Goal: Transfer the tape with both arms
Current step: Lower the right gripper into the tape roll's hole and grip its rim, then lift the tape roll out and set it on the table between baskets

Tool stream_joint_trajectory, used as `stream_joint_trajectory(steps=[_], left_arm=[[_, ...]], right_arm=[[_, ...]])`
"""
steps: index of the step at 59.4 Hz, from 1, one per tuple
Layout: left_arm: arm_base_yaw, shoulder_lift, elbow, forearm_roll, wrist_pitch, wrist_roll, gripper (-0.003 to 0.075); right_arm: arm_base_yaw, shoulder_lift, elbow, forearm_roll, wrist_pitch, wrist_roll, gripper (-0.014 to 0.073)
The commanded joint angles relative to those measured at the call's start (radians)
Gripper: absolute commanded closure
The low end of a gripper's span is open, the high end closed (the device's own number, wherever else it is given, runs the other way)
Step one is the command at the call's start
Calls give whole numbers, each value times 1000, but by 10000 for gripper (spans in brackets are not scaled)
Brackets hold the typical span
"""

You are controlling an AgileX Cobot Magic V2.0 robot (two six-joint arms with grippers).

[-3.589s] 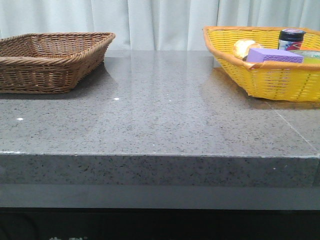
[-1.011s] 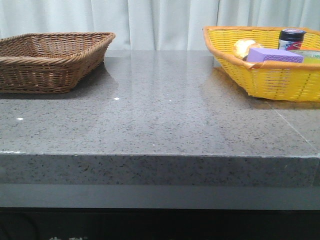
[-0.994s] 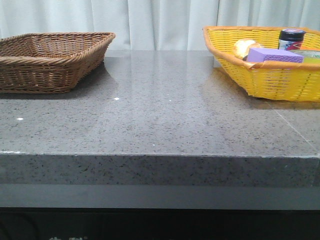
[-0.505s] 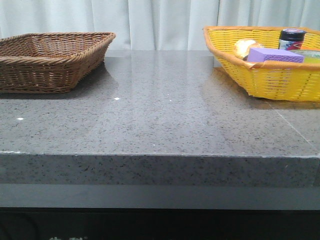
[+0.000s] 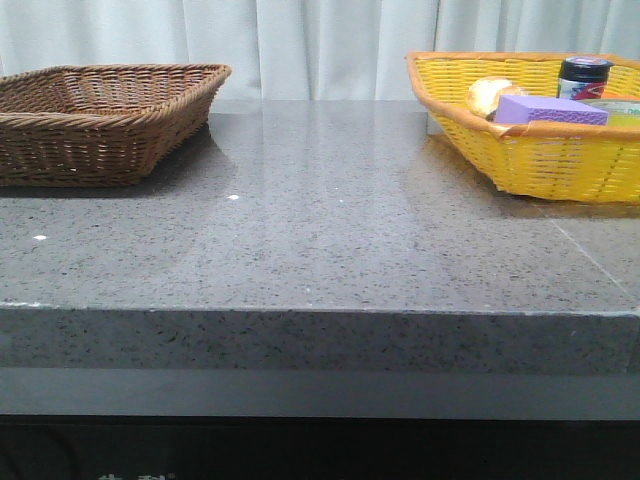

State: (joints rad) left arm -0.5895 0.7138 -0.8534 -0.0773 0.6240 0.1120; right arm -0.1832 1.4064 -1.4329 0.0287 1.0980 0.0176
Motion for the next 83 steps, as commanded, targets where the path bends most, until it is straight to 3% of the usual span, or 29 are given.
stream_joint_trajectory(steps=[1,28,57,63,73,83], left_arm=[[-9,5,-33,-12,-67,-2,227],[-9,5,-33,-12,-66,-2,227],[-9,5,-33,-12,-62,-2,227],[-9,5,-33,-12,-62,-2,227],[-9,5,-33,-12,-62,-2,227],[-9,5,-33,-12,-62,-2,227]], right_arm=[[-8,75,-121,26,22,-31,33],[-8,456,-465,91,169,-69,33],[-8,587,-520,108,167,-81,36],[-8,590,-520,108,181,-96,125],[-8,590,-520,107,192,-105,368],[-8,583,-520,104,195,-107,430]])
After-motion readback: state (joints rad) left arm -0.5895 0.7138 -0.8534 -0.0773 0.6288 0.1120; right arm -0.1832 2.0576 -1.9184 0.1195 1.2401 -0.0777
